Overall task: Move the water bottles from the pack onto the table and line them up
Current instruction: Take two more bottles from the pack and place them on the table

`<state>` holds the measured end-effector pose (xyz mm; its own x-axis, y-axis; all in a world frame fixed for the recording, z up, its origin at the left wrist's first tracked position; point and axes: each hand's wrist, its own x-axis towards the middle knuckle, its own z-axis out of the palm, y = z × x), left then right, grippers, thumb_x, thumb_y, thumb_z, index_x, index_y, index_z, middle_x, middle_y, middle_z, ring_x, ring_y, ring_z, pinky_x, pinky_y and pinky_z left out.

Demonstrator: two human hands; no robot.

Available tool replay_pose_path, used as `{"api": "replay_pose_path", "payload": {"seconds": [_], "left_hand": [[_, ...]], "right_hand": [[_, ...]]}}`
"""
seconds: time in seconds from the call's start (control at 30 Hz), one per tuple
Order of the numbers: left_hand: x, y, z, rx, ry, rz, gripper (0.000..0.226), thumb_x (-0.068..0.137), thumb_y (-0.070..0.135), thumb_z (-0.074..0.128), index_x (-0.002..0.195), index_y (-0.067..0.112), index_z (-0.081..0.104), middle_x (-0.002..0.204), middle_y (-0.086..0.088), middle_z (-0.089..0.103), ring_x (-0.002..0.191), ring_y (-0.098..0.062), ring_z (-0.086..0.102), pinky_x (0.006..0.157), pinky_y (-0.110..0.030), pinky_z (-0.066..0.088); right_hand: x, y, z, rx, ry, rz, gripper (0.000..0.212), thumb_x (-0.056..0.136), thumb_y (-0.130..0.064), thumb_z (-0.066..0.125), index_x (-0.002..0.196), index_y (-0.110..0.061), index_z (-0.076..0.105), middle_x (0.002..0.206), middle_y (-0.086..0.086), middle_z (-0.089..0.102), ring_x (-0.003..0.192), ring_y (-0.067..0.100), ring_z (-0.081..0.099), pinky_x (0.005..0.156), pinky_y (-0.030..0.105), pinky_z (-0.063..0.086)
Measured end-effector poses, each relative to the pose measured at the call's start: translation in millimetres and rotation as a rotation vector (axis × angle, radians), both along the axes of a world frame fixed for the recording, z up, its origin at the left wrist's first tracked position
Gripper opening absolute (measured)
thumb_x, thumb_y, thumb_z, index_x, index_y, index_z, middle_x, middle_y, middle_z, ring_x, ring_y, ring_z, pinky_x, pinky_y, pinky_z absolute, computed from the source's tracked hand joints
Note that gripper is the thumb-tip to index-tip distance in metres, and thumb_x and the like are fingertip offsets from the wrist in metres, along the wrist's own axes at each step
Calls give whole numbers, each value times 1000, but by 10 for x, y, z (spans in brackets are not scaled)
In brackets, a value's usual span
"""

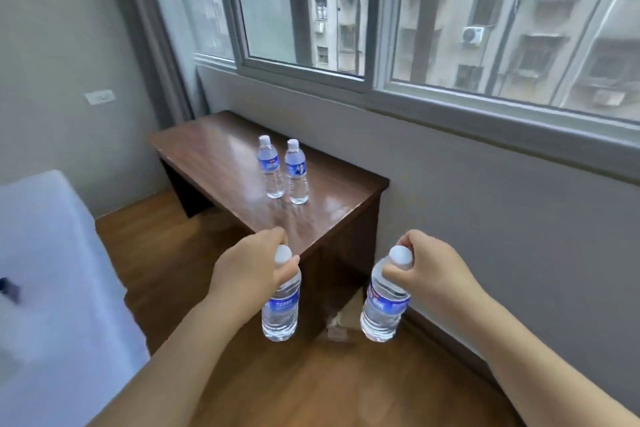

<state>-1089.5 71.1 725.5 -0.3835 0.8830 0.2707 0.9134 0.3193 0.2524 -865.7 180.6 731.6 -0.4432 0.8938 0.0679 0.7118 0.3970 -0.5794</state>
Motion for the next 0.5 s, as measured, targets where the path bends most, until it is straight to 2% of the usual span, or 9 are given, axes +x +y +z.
{"api": "replay_pose_path", "payload": {"seconds": [0.07, 0.13, 0.23, 0.33, 0.43, 0.5], "left_hand": [[-486, -112, 10, 6, -15, 92, 23, 86, 49, 53, 83, 27, 47, 76, 6, 56, 70, -13, 54, 54, -31, 45], [-917, -188, 4, 19, -29, 180, 21, 86, 49, 54, 84, 29, 48, 78, 8, 57, 71, -12, 56, 56, -30, 49], [-1481, -238, -18, 41, -49, 294, 20, 87, 48, 55, 87, 29, 47, 80, 10, 57, 72, -13, 57, 53, -21, 41], [-1972, -196, -48, 38, -61, 378, 21, 88, 47, 54, 88, 28, 47, 80, 10, 55, 70, -13, 55, 50, -18, 34], [-2437, -39, -105, 21, -69, 420, 21, 88, 48, 54, 88, 29, 46, 78, 11, 54, 69, -13, 54, 50, -16, 35], [-2756, 140, -141, 8, -55, 440, 22, 88, 50, 54, 88, 30, 46, 77, 11, 54, 67, -12, 53, 50, -15, 35]], "right_hand": [[-568, 35, 17, 16, 8, 61, 22, 74, -37, 67, 83, -23, 53, 76, -3, 61, 70, 13, 60, 60, 29, 52], [-1088, 100, 45, 32, 13, 135, 25, 72, -36, 68, 84, -18, 55, 78, 0, 62, 73, 16, 61, 63, 32, 52], [-1812, 238, 70, 62, 10, 259, 25, 71, -36, 67, 82, -18, 54, 77, -2, 60, 72, 15, 58, 60, 29, 45], [-2482, 419, 51, 88, -7, 352, 24, 72, -39, 65, 83, -20, 54, 76, -4, 60, 70, 11, 56, 60, 29, 46], [-3076, 670, 13, 64, 1, 411, 20, 75, -35, 64, 82, -19, 53, 71, -5, 57, 62, 7, 51, 53, 22, 37], [-3450, 903, -28, 56, 14, 435, 18, 76, -35, 63, 80, -20, 52, 69, -6, 56, 61, 7, 51, 52, 21, 37]]}}
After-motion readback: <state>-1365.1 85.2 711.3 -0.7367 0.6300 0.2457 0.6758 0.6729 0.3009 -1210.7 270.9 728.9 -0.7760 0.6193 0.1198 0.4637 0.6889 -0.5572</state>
